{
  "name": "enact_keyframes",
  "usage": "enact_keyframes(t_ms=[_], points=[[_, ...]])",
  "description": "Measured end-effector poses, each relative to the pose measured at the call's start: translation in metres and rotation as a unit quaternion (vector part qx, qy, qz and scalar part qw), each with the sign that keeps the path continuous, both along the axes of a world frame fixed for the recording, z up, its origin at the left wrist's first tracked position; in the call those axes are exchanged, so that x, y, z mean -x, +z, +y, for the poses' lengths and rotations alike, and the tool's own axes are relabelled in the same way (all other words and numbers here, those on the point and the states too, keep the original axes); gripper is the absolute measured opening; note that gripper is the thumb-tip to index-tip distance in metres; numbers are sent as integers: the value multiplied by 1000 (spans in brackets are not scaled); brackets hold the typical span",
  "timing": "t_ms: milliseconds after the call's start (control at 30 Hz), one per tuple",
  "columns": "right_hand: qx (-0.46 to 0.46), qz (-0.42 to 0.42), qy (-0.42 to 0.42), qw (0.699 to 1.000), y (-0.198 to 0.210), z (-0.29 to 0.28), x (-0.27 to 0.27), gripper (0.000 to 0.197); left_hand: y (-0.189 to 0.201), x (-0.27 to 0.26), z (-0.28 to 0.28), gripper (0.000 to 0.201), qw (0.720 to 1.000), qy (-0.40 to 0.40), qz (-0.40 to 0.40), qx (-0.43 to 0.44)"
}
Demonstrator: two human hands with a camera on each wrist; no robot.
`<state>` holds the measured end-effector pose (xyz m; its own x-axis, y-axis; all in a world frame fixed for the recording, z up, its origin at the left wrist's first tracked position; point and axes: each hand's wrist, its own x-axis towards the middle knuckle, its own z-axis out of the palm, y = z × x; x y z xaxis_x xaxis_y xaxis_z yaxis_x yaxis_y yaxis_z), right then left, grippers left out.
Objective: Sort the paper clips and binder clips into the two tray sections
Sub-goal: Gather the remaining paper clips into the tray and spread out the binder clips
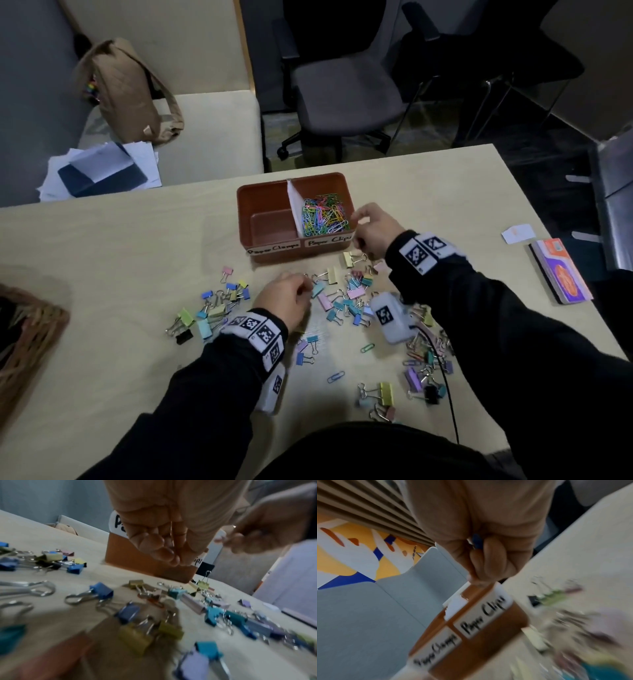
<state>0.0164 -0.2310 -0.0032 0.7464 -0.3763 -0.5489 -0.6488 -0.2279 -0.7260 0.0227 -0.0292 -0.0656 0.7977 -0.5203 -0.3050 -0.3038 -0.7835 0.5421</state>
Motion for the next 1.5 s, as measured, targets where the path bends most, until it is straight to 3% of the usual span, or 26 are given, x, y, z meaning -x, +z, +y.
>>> enact_keyframes(t_ms=[167, 267, 400, 567, 733, 900, 1067, 1200, 1267, 1400, 1500], points=[[-78, -51, -55, 994, 28, 7, -49, 22, -9, 19, 3, 19, 993, -88, 18, -75], [-139, -71, -98, 983, 23, 10, -65, 14, -13, 37, 2, 22, 986, -132, 39, -94], [-57, -75, -29, 995, 6, 8, -62, 41, -16, 54, -2, 23, 984, -145, 66, -84], [0, -141, 8, 990, 5, 7, -17, 28, -18, 58, -12, 21, 977, -180, 58, -96], [50, -132, -5, 990, -9, -7, 35, 34, -20, 64, -23, 23, 974, -210, 33, -81], [55, -79, -3, 995, -27, -14, 82, 28, -20, 56, -19, 21, 993, -116, -27, -25], [47, -54, -10, 997, -50, -6, 112, 32, -19, 32, 11, 32, 995, -56, -42, -70], [91, -21, 52, 994, -62, 5, 123, 26, -22, 18, 19, 29, 993, -61, -42, -94], [122, 4, 129, 984, -59, 10, 126, 19, -25, 14, 18, 25, 991, -68, -45, -102], [230, 58, 352, 905, -58, 20, 127, 13, -23, 9, 14, 18, 988, -74, -58, -119], [263, 77, 418, 866, -67, 27, 124, 16, -22, 8, 16, 13, 993, -58, -48, -86]])
